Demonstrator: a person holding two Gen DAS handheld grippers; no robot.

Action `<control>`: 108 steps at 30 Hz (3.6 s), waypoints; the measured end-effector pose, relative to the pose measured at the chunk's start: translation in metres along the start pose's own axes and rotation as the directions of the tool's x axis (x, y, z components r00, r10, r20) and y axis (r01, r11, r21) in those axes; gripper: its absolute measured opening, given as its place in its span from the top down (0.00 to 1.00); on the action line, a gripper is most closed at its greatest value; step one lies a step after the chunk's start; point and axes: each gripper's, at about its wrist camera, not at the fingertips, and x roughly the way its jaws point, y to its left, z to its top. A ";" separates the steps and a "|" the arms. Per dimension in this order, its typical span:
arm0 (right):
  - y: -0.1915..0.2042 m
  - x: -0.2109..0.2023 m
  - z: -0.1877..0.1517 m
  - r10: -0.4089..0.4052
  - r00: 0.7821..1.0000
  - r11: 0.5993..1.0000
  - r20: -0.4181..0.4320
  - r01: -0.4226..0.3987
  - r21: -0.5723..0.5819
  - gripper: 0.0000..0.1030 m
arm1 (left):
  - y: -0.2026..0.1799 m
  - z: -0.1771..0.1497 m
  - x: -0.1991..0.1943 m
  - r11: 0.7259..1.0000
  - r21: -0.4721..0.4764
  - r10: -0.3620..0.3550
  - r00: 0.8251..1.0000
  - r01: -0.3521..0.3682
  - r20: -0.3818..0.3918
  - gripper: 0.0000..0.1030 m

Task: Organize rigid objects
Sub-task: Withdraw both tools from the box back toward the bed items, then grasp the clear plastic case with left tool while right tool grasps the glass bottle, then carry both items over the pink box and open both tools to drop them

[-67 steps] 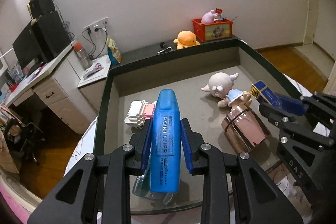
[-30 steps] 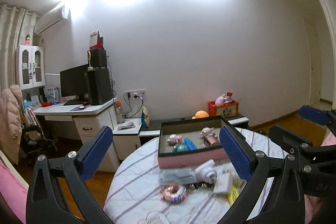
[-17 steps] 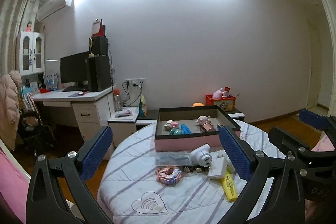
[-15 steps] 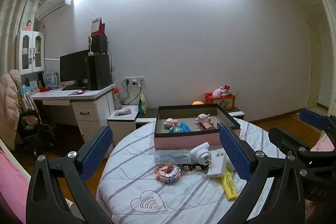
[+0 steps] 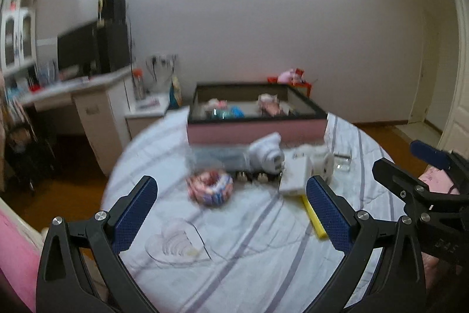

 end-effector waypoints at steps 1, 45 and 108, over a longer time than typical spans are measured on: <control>-0.003 0.007 -0.004 -0.009 1.000 1.000 -0.021 0.009 0.003 0.13 | 0.002 -0.003 0.006 1.000 -0.014 -0.003 1.000 0.003 -0.018 0.00; -0.078 0.137 -0.005 -0.047 0.953 0.989 -0.299 0.086 0.119 0.13 | 0.034 0.028 0.177 0.995 -0.086 0.027 0.956 -0.054 -0.291 0.07; 0.009 -0.009 0.079 0.084 0.992 0.996 0.099 -0.081 -0.026 0.48 | -0.009 0.085 -0.039 0.996 -0.018 0.092 0.979 -0.091 0.182 0.07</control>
